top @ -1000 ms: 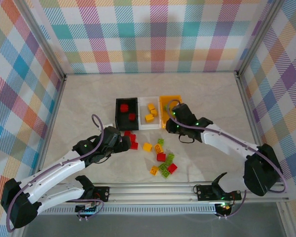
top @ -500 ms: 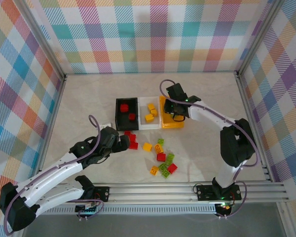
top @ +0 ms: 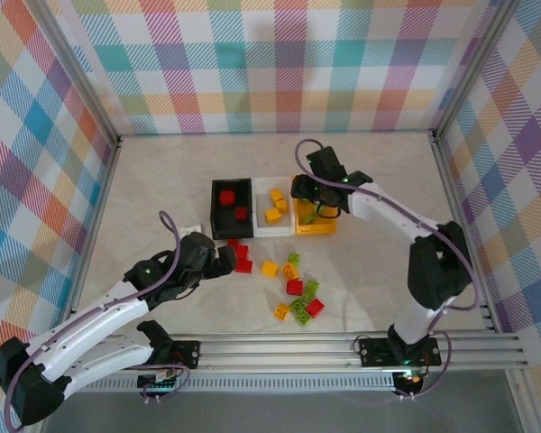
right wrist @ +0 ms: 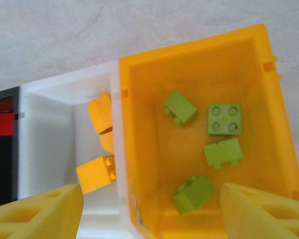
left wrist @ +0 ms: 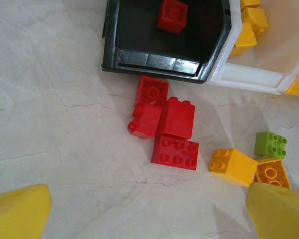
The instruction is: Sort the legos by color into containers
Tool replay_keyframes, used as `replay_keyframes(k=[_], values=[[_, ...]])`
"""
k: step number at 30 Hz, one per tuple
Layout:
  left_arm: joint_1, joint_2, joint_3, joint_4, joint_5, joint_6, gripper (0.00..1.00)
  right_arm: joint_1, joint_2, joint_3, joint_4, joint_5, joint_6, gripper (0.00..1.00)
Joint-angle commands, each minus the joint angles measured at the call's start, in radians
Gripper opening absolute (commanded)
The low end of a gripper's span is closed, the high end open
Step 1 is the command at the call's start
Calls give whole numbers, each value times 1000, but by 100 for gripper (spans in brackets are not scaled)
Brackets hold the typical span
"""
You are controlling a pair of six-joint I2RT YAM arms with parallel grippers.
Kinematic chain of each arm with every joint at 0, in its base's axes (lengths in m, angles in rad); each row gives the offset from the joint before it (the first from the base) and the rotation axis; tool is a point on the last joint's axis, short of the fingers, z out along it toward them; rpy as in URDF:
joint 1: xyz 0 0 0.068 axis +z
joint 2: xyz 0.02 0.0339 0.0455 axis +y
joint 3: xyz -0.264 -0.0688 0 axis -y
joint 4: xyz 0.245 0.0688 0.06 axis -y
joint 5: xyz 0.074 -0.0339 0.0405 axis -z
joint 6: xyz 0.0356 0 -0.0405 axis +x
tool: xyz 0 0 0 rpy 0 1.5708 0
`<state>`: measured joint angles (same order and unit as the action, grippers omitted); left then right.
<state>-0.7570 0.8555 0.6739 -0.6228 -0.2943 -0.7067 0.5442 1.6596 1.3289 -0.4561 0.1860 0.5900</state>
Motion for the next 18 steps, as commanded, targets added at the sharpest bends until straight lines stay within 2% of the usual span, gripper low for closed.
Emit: replay_keyframes(k=[1,5,10,18], values=[[1,5,-9,13,-8,4,100,15,-123,-87,32,-43,22,73],[2,79,3,23,30,13,100,44,-234,-224,64,-71,47,74],[2,221,6,127,101,78,99,55,-329,-372,97,-106,89,74],[-3,448,31,207,81,178,94,57,-397,-457,94,-87,108,74]])
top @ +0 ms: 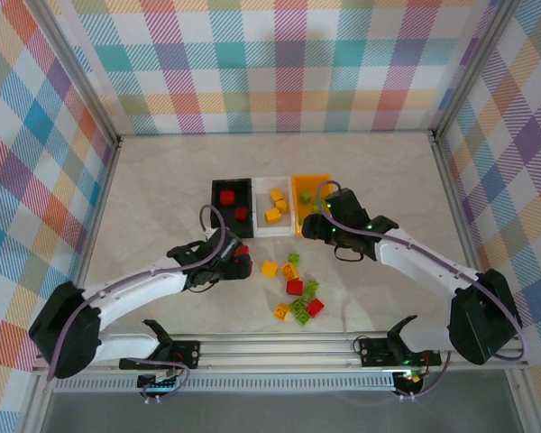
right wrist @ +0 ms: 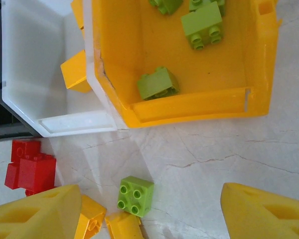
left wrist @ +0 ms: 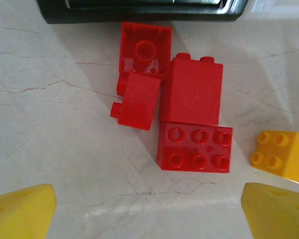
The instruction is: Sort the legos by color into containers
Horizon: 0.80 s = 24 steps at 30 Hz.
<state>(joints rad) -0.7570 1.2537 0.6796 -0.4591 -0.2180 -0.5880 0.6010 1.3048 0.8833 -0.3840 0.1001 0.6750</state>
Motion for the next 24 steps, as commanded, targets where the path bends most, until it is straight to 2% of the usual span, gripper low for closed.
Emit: replay_keyframes(k=[1,12,24], values=[[-7,71,24,53,3,61,94,0,-46,-16,21,2,25,74],[-80,229,76,124,-56,83,90,0,-95,-32,11,33,25,75],[-137,234,69,172,-69,74,83,0,-114,-58,5,64,23,75]])
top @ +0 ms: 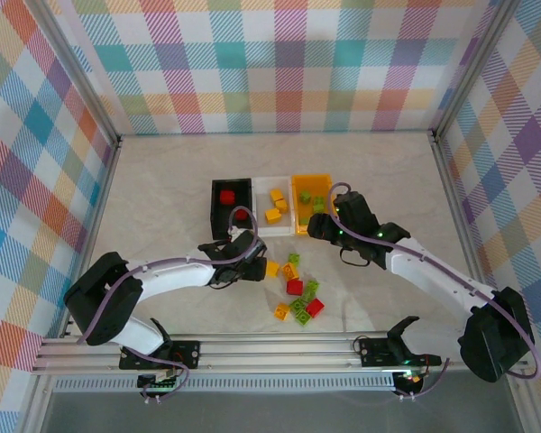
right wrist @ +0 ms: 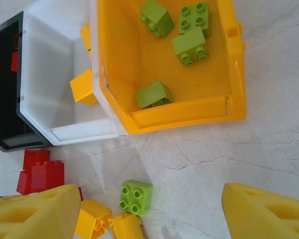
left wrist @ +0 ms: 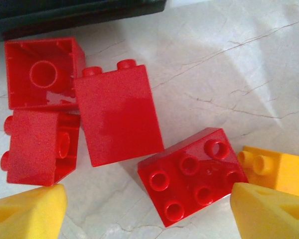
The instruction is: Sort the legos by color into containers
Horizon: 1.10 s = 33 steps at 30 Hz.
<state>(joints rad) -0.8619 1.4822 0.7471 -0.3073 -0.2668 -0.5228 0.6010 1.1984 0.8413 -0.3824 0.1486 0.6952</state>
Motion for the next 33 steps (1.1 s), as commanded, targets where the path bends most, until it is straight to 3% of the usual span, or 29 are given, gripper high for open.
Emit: replay_keyframes(k=[1,9,16,23,28,33], values=[[-34,9,0,21,-27,-4,83,0,-8,-18,4,16,3,75],[-2,21,-56,-18,-92,-94,78,0,-23,-33,7,16,2,76],[45,-102,-147,-66,-102,-143,75,0,-30,-42,13,15,9,76],[29,-241,-159,-46,30,-106,87,0,-31,-47,25,14,11,76],[-58,-169,-99,49,18,-98,88,0,-36,-50,22,17,17,76],[-72,-58,-65,163,-32,-103,84,0,-51,-48,11,19,17,76]])
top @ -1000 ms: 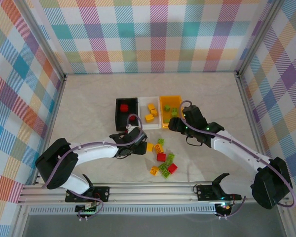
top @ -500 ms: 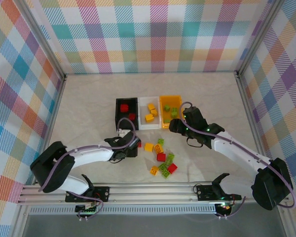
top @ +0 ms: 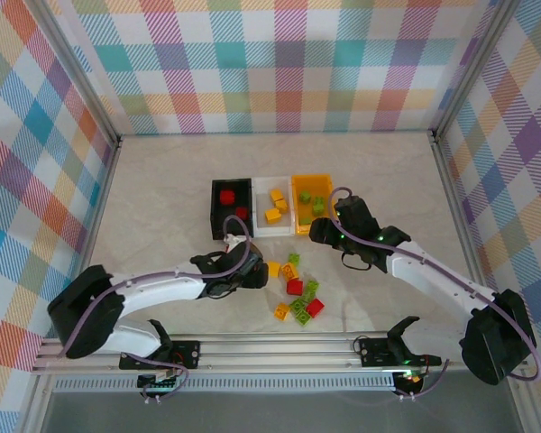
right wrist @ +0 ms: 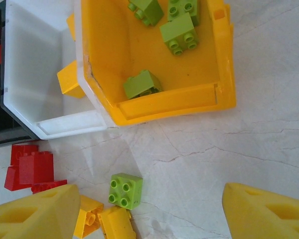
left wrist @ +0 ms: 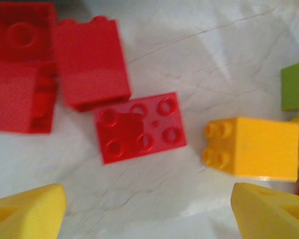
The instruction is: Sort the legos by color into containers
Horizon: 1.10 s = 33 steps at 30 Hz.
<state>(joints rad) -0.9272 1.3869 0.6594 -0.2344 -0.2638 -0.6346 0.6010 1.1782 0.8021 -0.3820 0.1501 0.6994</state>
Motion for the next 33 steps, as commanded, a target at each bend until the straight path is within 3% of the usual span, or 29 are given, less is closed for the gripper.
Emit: replay_keyframes(k=[1,9,14,30,33], values=[[-7,49,24,117,-50,7,83,0,-33,-7,5,19,12,76],[3,67,23,201,-134,-3,77,0,-44,2,-5,22,4,76],[33,122,36,155,-134,-27,71,0,-29,1,1,16,6,76],[61,210,9,139,-128,-45,71,0,-22,18,-2,11,11,76],[59,218,10,132,-128,-48,64,0,-24,19,-4,12,11,76]])
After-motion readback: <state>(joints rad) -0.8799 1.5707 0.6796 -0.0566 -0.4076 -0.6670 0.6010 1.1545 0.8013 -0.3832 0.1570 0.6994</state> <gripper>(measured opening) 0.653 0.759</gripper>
